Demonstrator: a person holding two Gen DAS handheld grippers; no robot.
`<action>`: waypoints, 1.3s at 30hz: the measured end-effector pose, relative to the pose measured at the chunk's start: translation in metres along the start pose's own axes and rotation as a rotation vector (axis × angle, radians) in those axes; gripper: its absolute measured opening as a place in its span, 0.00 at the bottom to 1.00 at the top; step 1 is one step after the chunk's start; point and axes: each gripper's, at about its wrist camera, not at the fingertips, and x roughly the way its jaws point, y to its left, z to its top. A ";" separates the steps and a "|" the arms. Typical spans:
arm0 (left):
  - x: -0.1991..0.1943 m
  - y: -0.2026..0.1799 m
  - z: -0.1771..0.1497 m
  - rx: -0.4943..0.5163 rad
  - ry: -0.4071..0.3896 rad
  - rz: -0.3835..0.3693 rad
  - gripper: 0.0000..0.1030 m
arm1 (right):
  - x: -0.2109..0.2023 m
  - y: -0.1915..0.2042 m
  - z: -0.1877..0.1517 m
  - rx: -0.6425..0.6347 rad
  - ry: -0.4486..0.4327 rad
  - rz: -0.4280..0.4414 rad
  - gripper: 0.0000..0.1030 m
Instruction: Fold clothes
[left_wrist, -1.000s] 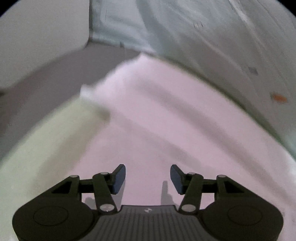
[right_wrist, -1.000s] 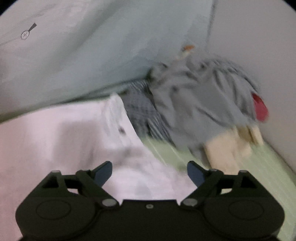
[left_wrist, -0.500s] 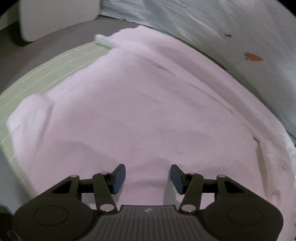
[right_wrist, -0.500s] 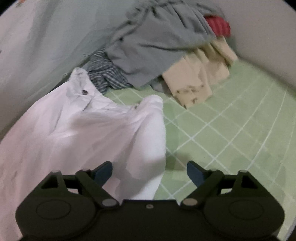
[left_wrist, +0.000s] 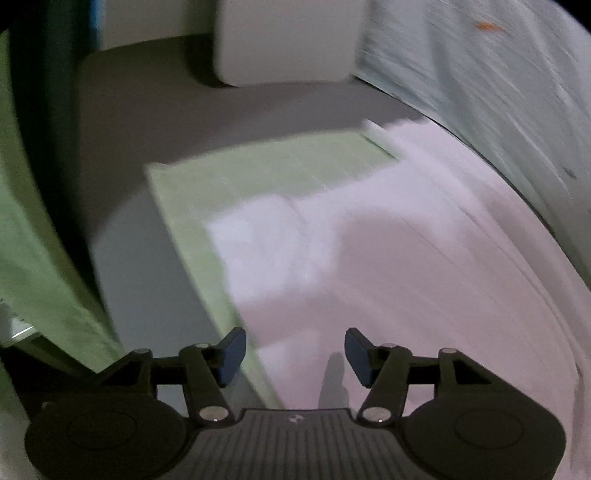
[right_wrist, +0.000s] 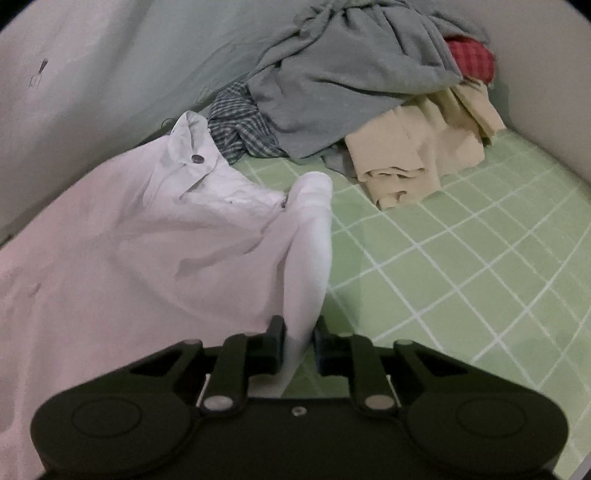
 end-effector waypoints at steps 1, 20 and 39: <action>0.003 0.008 0.008 -0.016 -0.006 0.004 0.60 | 0.000 0.004 0.000 -0.014 -0.002 -0.015 0.16; 0.010 0.050 0.113 0.050 -0.122 -0.033 0.23 | -0.054 0.045 -0.021 0.229 -0.143 -0.282 0.11; 0.010 0.047 0.110 -0.038 -0.052 0.280 0.45 | -0.058 0.044 -0.027 0.216 -0.052 -0.463 0.70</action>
